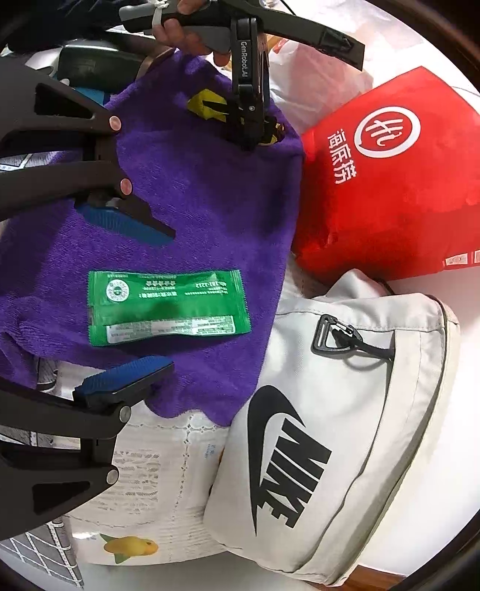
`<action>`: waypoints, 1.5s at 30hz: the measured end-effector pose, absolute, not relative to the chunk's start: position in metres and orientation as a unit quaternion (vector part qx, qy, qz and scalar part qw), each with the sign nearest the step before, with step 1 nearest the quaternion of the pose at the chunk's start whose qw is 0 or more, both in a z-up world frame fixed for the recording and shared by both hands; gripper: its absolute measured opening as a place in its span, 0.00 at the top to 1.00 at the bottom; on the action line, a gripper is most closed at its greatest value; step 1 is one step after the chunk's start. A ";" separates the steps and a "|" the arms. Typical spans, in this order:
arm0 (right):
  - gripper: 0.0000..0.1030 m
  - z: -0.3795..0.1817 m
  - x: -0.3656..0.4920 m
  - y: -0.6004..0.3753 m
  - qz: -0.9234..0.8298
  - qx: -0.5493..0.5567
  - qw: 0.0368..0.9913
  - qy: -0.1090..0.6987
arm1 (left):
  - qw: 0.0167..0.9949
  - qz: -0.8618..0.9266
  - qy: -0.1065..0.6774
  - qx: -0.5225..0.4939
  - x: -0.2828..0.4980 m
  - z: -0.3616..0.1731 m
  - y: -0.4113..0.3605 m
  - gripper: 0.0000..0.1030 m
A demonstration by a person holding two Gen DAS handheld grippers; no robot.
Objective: Organize soft objects
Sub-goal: 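Lower the yellow pouch onto the purple towel and open the left gripper, then grasp the white mesh drawstring bag with the right gripper while the left gripper approaches the white sponge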
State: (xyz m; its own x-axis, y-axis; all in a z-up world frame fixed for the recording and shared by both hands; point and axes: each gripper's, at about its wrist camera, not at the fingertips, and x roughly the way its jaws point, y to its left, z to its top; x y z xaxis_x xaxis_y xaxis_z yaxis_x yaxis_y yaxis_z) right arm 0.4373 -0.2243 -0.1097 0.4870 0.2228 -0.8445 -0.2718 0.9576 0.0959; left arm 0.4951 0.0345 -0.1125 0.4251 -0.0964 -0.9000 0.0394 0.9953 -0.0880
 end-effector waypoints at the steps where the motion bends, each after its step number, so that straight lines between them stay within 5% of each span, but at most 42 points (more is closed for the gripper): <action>1: 0.39 -0.109 0.435 -0.224 0.143 -0.026 0.862 0.485 | 0.845 -0.039 0.532 -0.025 0.492 -0.110 0.035 0.09; 29: 0.39 -0.065 0.299 -0.216 0.180 -0.016 0.879 0.442 | 0.859 -0.053 0.505 -0.069 0.315 -0.054 0.050 0.10; 45: 0.31 -0.104 0.176 -0.171 0.270 -0.048 0.852 0.447 | 0.860 -0.029 0.504 -0.074 0.200 -0.081 0.059 0.10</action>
